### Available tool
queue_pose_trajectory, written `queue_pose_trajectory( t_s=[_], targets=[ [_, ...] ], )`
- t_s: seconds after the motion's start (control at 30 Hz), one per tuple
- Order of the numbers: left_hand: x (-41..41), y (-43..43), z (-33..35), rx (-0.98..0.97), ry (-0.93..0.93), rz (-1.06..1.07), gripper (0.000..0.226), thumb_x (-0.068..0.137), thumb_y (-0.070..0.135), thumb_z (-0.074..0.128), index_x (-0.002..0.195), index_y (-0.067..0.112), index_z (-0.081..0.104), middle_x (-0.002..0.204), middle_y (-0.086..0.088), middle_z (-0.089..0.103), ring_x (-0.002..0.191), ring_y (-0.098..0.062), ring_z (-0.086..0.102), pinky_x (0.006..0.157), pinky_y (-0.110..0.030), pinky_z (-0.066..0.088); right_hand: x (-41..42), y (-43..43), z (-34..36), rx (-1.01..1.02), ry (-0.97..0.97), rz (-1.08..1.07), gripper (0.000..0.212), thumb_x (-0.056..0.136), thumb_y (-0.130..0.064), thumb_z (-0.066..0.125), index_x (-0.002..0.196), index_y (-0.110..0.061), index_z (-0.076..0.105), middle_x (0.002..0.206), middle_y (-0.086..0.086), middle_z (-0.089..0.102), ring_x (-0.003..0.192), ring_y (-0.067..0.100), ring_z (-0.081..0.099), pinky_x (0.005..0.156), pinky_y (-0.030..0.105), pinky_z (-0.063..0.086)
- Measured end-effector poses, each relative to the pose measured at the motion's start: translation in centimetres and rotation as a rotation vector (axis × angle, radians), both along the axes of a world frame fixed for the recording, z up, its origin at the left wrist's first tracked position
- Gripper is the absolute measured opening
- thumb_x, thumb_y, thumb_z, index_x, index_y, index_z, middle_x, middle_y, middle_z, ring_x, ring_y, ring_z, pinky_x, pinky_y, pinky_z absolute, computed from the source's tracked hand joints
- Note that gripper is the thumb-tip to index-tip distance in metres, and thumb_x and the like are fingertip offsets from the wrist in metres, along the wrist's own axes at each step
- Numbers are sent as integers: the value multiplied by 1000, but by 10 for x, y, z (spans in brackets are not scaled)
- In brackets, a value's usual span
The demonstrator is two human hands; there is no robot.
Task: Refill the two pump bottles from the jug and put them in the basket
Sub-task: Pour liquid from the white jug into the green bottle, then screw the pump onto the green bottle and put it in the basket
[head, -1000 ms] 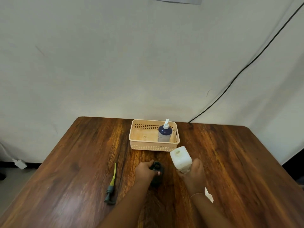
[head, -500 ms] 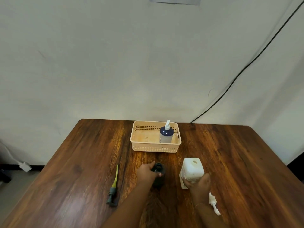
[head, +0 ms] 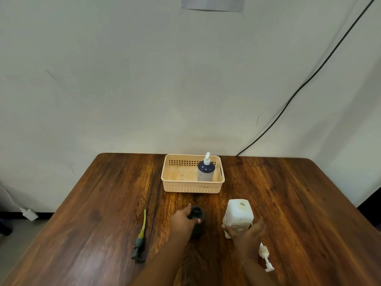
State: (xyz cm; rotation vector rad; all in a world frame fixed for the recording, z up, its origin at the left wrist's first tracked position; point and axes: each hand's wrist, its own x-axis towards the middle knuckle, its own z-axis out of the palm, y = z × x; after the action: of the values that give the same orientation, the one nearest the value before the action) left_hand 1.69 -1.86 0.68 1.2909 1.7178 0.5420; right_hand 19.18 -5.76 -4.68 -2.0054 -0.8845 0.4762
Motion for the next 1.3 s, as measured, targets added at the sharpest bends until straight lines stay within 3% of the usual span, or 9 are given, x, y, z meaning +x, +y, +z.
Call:
queue_pose_trajectory(
  t_s=[0.07,0.2,0.4,0.57,0.7,0.77,0.93,1.13,1.3],
  targets=[
    [0,-1,-1,14,-8,5,64,85,17,65,142,21,36,142,-5,45,127,-24,45,105,-38,44,-9,-3,7,65,-105,-27,130,46,-48,87,144,-10,11,152,17,15,138,42,22,102,58,37],
    [-2,-3,-3,28,-45,38,64,85,15,64,142,18,36,144,-4,45,131,-23,44,106,-39,44,-37,-3,24,278,-391,117,112,61,-42,81,144,-8,14,153,18,11,138,38,21,103,47,33],
    [-38,-11,-5,160,-84,241,40,90,21,57,128,9,55,122,-11,64,105,-20,60,83,-27,46,-123,2,42,461,-402,511,70,86,-31,51,146,-17,16,154,11,16,142,19,14,111,37,24],
    [-91,-17,-31,233,158,481,23,90,18,56,105,10,71,91,-13,73,75,-25,61,62,-28,43,-172,12,15,-39,-280,928,72,89,-24,40,148,-25,-1,158,-6,-5,146,17,1,120,38,13],
    [-116,-20,-54,6,233,469,22,87,17,56,102,7,68,78,-10,63,67,-22,54,60,-31,44,-188,19,5,-493,-7,1117,73,83,-3,48,148,-18,18,156,7,20,142,25,21,118,39,22],
    [-120,-20,-62,-103,241,419,25,87,17,55,105,4,65,83,-12,62,76,-25,56,69,-34,48,-192,15,4,-521,73,1209,69,82,1,50,145,-13,26,149,15,33,137,27,32,116,36,25],
    [-115,-21,-66,-111,224,395,28,82,4,55,108,-1,64,88,-21,66,73,-30,54,66,-33,41,-196,10,0,-570,55,1307,80,84,3,52,149,-12,7,154,19,19,143,28,18,118,31,13],
    [-112,-26,-59,-160,171,404,22,78,5,62,98,0,71,90,-20,71,83,-32,65,68,-32,47,-184,9,10,-529,157,1292,66,85,10,45,144,-12,27,145,14,40,132,19,35,82,-7,22],
    [-106,-14,-19,-23,15,370,9,78,1,65,79,5,73,75,-14,70,71,-28,65,66,-33,52,-168,18,48,-366,206,1044,41,86,1,52,126,-12,55,126,10,60,117,16,54,91,9,44]
  ],
)
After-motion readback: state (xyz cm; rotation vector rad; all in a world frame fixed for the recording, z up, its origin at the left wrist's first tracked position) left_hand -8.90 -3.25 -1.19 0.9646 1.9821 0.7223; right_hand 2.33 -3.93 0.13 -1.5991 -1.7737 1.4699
